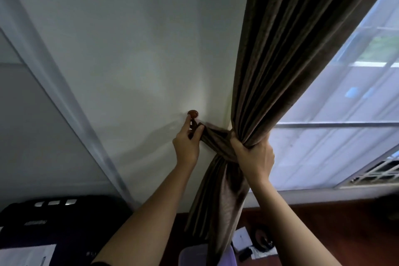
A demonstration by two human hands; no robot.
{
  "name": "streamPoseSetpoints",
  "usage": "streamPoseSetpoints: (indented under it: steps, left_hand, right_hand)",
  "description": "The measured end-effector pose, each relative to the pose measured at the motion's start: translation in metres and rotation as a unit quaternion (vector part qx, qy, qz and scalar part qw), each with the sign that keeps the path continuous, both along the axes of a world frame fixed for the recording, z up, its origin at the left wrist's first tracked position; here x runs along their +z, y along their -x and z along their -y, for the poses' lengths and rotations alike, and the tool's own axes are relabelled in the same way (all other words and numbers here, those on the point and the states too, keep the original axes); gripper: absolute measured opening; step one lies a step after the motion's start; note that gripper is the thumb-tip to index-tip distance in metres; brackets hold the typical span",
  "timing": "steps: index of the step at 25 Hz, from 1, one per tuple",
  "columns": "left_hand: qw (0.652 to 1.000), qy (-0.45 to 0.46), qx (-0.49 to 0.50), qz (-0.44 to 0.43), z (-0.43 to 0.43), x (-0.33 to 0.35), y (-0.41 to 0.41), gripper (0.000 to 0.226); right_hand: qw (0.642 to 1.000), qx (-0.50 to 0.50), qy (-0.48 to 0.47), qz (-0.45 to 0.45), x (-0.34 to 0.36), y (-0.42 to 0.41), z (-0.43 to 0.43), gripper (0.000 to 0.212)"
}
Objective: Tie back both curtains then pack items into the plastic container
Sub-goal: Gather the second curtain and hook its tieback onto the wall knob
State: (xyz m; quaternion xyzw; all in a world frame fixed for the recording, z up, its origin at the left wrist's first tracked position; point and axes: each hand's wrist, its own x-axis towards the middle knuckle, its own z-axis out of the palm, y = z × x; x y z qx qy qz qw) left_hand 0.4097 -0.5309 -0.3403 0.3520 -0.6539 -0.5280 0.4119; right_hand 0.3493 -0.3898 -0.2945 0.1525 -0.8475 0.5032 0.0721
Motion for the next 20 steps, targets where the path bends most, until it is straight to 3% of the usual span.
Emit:
streamPoseSetpoints:
  steps: [5,10,12,16,20]
  left_hand:
    - [0.997,0.057,-0.029,0.045,-0.004,-0.017,-0.004,0.047]
    - [0.995,-0.095,-0.043,0.002,0.008,-0.02,-0.003,0.033]
    - [0.993,-0.107,-0.056,-0.005,0.013,-0.021,-0.003,0.035]
    - [0.996,-0.075,-0.049,-0.021,0.015,-0.024,-0.002,0.035]
    - [1.0,0.014,0.024,0.002,0.01,-0.028,0.007,0.03]
  right_hand:
    - [1.0,-0.006,-0.001,-0.004,-0.004,-0.001,0.003,0.072]
    - [1.0,0.008,-0.003,0.004,0.0,0.0,0.003,0.067]
    - [1.0,0.019,-0.005,0.006,-0.001,0.004,0.003,0.066]
    - [0.999,0.034,-0.01,0.009,-0.002,0.008,0.009,0.064]
    - [0.999,0.043,-0.017,-0.014,-0.006,0.013,0.011,0.067]
